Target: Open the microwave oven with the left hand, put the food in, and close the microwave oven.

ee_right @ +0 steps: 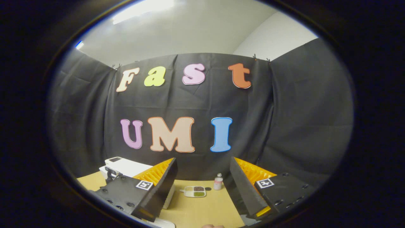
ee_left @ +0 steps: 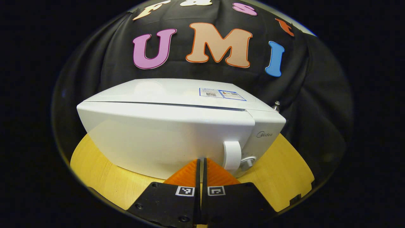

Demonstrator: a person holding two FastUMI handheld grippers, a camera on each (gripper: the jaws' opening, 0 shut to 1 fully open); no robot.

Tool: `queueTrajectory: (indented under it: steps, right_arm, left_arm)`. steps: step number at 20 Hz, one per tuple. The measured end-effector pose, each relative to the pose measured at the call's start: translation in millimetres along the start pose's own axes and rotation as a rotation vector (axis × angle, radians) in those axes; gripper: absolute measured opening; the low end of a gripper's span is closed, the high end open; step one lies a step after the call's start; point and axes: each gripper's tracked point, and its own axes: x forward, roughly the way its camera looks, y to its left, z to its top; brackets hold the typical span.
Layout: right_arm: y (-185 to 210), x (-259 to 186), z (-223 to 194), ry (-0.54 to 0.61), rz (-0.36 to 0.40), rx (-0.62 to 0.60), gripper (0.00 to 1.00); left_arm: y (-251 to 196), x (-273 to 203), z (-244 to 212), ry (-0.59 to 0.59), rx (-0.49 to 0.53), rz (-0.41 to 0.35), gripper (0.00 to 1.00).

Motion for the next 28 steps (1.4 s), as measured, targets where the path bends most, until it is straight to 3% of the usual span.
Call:
queueTrajectory:
  steps: [2, 6, 7, 13, 14, 19, 21, 24, 28]
  right_arm:
    - [1.4, -2.4, -0.1, 0.004, 0.0, -0.004, 1.0]
    - [2.6, -9.0, -0.9, 0.011, -0.013, -0.009, 0.96]
    - [2.9, -10.3, -1.1, 0.013, -0.017, -0.016, 1.0]
    - [18.5, -15.0, -4.2, 0.026, -0.005, 0.01, 0.96]
    - [22.4, -15.4, -5.2, 0.026, -0.001, 0.01, 1.0]
    - [40.4, -16.5, -6.0, 0.033, 0.029, 0.019, 0.96]
    - [46.2, -17.3, -6.3, 0.034, 0.039, 0.03, 0.96]
    - [50.9, -15.6, -5.5, 0.029, 0.047, 0.049, 0.96]
    - [54.1, -13.4, -4.6, 0.022, 0.054, 0.059, 0.96]
  left_arm:
    - [-3.0, 2.9, -9.5, 0.047, -0.001, -0.004, 0.01]
    - [-1.4, 1.7, -5.4, 0.02, 0.064, -0.005, 0.01]
    - [-1.7, -1.4, 2.4, -0.001, 0.071, -0.006, 0.01]
    - [-2.9, -45.3, 49.3, -0.118, 0.125, -0.019, 0.01]
    - [-0.6, -54.5, 59.3, -0.142, 0.123, -0.014, 0.01]
    - [-1.1, -107.0, 117.5, -0.258, 0.091, -0.049, 0.01]
    - [-13.6, -123.4, 142.8, -0.311, 0.084, -0.1, 0.17]
    - [-21.5, -155.7, 165.8, -0.35, 0.111, -0.115, 0.99]
    - [-21.3, -182.7, 201.3, -0.429, 0.133, -0.096, 0.95]
